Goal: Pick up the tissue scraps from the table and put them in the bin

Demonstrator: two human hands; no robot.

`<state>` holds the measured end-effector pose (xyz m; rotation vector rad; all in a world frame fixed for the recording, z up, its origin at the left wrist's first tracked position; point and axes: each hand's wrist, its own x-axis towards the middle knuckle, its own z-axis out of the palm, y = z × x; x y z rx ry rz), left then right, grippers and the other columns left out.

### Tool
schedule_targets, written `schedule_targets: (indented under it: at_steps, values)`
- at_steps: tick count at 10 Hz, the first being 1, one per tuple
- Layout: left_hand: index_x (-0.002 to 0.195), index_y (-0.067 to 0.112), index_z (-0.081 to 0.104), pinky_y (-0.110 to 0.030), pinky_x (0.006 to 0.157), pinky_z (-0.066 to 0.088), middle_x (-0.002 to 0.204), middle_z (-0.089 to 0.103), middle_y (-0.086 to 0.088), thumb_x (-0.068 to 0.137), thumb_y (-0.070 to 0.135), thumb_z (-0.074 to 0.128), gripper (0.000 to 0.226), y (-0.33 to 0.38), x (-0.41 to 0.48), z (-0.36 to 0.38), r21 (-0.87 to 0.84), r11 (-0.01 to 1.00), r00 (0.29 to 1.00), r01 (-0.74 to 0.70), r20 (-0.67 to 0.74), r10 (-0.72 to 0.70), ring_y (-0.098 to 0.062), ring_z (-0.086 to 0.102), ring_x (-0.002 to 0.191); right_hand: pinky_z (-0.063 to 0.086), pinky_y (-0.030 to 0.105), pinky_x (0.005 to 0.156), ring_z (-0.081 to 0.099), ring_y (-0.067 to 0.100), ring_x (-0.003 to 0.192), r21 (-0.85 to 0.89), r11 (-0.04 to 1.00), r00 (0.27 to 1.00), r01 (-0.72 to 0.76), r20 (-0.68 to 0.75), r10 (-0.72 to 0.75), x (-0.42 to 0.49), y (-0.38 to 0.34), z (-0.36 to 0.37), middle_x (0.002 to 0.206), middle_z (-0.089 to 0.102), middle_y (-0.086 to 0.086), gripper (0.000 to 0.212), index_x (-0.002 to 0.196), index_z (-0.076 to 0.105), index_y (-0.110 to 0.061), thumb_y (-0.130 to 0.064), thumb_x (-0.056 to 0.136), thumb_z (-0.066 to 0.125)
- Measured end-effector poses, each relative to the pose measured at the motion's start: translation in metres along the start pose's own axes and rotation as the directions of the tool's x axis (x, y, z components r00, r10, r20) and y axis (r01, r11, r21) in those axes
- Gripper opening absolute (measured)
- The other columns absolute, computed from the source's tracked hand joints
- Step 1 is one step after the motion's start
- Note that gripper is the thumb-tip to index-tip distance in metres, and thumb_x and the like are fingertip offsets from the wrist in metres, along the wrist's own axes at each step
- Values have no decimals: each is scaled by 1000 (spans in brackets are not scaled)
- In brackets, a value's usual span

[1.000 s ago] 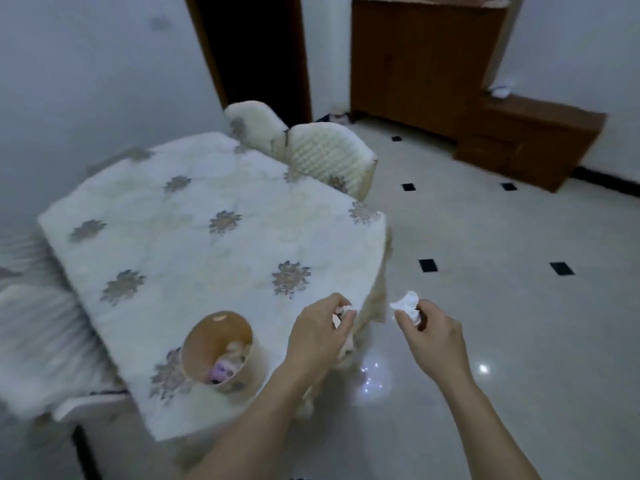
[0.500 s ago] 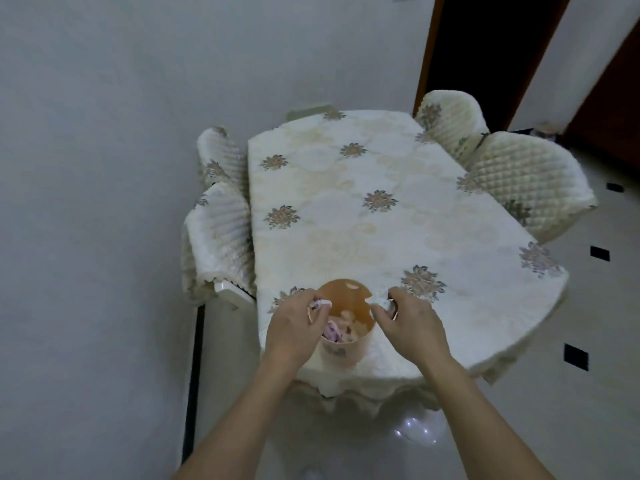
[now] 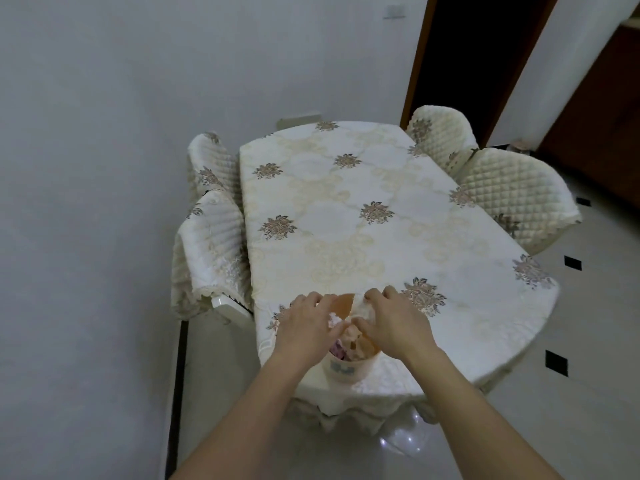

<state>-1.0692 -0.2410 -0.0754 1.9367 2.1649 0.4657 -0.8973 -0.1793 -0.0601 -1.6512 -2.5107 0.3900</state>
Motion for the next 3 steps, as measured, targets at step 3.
schedule_targets:
  at_steps: [3]
  values:
    - [134, 30, 51, -38, 94, 44, 134, 56, 7, 92, 58, 45, 51, -16, -2, 4, 130, 990, 995, -56, -69, 66, -18, 48, 124, 47, 38, 83, 53, 25, 111, -63, 998, 993, 8, -119, -15, -9, 3, 7, 121, 58, 1, 48, 129, 54, -25, -49, 88, 50]
